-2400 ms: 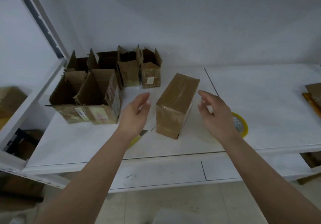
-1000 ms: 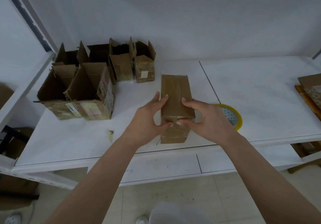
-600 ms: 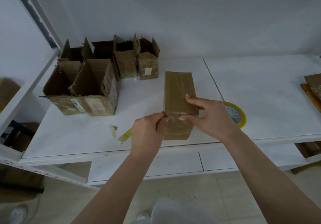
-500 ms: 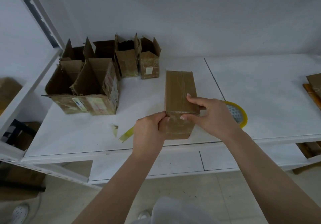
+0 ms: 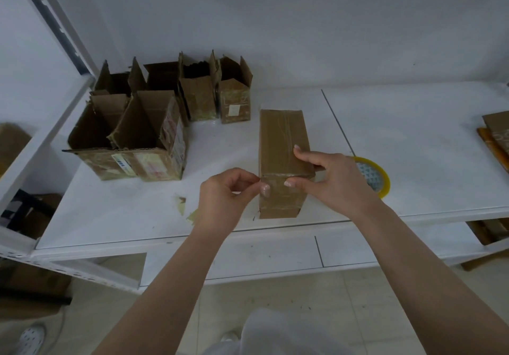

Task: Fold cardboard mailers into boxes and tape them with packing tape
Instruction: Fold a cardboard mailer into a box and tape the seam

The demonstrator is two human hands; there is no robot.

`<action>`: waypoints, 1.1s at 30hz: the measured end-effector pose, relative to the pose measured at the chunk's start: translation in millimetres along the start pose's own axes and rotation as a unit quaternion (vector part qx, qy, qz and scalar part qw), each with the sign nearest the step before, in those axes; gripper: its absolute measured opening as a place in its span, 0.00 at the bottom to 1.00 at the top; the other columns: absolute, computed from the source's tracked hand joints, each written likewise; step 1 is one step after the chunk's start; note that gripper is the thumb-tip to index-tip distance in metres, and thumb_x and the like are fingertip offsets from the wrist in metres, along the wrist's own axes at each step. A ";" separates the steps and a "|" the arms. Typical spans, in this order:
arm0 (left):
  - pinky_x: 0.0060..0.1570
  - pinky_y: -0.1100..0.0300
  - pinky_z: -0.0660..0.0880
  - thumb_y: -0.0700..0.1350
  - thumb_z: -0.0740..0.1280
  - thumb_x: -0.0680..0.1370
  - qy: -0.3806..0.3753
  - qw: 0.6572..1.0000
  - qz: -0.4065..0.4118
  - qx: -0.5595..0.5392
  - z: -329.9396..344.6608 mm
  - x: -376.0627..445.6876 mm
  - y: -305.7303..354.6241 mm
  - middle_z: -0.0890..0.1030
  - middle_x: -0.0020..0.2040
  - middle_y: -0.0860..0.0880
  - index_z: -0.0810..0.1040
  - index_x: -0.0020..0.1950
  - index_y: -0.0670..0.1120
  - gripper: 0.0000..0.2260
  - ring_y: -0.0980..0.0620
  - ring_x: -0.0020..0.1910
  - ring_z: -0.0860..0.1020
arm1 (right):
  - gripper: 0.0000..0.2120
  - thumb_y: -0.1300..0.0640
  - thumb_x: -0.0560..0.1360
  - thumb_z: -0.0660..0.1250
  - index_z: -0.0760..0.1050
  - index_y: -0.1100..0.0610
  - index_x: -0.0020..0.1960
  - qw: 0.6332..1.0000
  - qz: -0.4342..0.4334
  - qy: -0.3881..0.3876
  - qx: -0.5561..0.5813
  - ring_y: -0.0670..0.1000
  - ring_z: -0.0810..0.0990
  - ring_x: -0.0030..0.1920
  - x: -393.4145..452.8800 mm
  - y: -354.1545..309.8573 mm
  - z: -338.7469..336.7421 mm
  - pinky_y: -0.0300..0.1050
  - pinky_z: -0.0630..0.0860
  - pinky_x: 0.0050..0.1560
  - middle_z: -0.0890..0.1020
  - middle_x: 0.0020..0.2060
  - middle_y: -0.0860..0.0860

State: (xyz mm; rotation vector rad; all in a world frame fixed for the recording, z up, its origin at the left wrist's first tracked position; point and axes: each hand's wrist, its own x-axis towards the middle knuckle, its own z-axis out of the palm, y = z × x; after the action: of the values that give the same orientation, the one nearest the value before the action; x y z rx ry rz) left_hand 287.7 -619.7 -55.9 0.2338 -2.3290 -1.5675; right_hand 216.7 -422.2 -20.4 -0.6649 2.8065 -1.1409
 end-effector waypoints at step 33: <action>0.69 0.76 0.43 0.46 0.68 0.77 -0.142 0.934 0.240 0.224 21.7 22.3 29.4 0.66 0.74 0.44 0.68 0.72 0.41 0.25 0.51 0.75 0.53 | 0.19 0.48 0.70 0.75 0.76 0.60 0.30 0.964 -0.099 0.143 -0.200 0.58 0.73 0.20 -20.9 16.6 12.9 0.46 0.69 0.31 0.75 0.20 0.56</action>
State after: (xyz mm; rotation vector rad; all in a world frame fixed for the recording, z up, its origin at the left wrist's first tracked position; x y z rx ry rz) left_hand 260.5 -596.4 -32.5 -0.4629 -2.6671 -0.8721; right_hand 232.0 -411.7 -43.6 -0.8882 3.3277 -0.7389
